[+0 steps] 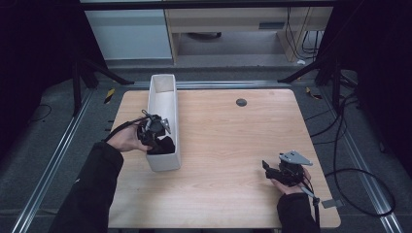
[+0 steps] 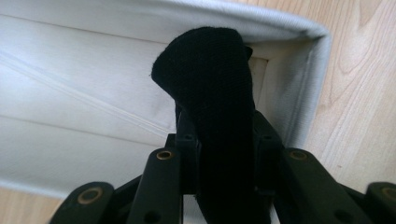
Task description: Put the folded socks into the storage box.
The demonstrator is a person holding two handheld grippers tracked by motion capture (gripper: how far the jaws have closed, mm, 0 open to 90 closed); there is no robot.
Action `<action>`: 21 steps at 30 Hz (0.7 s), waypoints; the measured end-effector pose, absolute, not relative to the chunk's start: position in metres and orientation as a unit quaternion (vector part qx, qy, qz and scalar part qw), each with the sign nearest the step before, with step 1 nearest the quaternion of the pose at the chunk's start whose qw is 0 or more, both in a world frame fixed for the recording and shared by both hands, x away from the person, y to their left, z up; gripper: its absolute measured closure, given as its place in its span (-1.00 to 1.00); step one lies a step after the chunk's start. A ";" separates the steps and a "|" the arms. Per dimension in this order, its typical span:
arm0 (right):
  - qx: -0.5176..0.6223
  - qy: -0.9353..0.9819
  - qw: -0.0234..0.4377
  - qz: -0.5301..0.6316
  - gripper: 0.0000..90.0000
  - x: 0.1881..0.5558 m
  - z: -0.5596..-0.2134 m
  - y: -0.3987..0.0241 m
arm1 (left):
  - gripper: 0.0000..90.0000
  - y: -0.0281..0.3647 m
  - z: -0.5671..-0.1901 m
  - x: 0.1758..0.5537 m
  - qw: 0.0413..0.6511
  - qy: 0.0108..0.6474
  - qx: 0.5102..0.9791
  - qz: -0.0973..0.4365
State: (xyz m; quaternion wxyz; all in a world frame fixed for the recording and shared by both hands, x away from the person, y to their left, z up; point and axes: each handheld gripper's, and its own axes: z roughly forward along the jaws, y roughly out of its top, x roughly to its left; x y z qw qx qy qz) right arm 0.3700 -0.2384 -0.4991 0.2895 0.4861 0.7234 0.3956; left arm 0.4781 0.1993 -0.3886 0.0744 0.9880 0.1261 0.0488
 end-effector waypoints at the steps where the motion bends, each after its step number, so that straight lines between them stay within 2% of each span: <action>1: 0.489 0.722 0.286 0.396 -0.43 0.370 -0.499 -0.238 | 0.53 0.198 -0.391 0.478 0.073 0.125 0.988 0.049; 10: 0.485 0.725 0.289 0.394 -0.43 0.371 -0.500 -0.238 | 0.48 0.198 -0.409 0.482 0.080 0.138 0.987 0.024; 17: 0.487 0.725 0.287 0.395 -0.43 0.371 -0.500 -0.237 | 0.20 0.202 -0.403 0.483 0.099 0.158 0.982 0.025; 21: 0.487 0.725 0.285 0.395 -0.43 0.371 -0.500 -0.237 | 0.17 0.206 -0.398 0.481 0.107 0.158 0.981 0.026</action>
